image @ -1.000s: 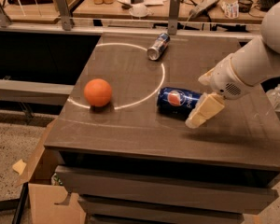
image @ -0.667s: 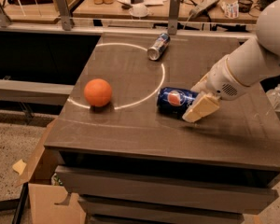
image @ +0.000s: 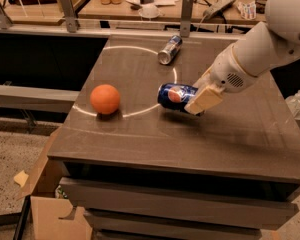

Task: Move pepsi can near orange

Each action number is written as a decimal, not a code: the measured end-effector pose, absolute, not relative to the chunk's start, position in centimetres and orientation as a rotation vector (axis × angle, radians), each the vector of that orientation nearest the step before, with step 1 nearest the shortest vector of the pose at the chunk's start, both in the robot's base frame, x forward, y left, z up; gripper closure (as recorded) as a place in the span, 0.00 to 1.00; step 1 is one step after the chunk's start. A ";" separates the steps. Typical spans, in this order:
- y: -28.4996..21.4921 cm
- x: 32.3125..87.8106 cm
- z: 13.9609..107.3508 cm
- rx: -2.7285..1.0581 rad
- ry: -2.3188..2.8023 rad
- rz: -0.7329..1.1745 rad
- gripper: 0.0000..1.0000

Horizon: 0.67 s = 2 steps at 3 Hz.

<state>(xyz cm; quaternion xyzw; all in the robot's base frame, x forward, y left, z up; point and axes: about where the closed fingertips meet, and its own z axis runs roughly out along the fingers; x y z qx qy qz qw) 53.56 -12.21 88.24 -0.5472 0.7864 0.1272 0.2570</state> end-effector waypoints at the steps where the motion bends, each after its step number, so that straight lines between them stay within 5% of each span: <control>1: -9.8 55.0 89.9 -1.498 2.093 0.383 1.00; 2: -6.7 55.4 90.2 -1.538 2.060 0.419 1.00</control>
Offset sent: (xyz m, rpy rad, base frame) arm 0.0243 0.0746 0.0216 0.0620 0.0050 0.1039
